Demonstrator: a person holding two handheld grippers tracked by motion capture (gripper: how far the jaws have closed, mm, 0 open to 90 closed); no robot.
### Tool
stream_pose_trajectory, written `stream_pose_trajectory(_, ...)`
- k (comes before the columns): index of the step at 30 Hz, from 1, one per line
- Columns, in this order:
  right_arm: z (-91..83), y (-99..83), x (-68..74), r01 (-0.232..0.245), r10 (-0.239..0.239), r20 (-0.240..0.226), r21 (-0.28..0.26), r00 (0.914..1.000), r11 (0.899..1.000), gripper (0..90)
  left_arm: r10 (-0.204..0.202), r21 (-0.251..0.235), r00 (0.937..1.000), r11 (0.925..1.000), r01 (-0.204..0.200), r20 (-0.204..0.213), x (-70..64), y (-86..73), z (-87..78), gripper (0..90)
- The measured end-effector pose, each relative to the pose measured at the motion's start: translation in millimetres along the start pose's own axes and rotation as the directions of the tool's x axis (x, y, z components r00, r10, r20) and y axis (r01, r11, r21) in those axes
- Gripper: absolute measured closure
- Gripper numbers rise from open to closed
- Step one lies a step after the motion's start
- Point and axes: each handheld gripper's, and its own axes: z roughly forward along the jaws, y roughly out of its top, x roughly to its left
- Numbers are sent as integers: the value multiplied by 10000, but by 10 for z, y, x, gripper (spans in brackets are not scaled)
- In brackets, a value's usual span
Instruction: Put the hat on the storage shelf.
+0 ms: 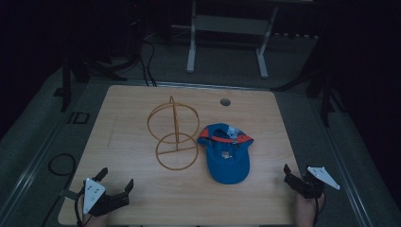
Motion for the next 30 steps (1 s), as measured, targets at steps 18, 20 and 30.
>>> stream_pose_trajectory(18,-31,144,-4,460,-441,-582,309,9973,9985,138,-147,-28,9999,9999,146,-47,-7,13,2,19)
stream_pose_trajectory(20,-52,210,-19,198,-175,-692,335,9975,9992,137,-217,-75,9998,9997,217,-51,-10,14,0,19)
stream_pose_trajectory(30,-1,442,116,268,-150,-1571,737,9875,9969,133,-16,-161,9997,9999,20,235,-50,9,-1,19)
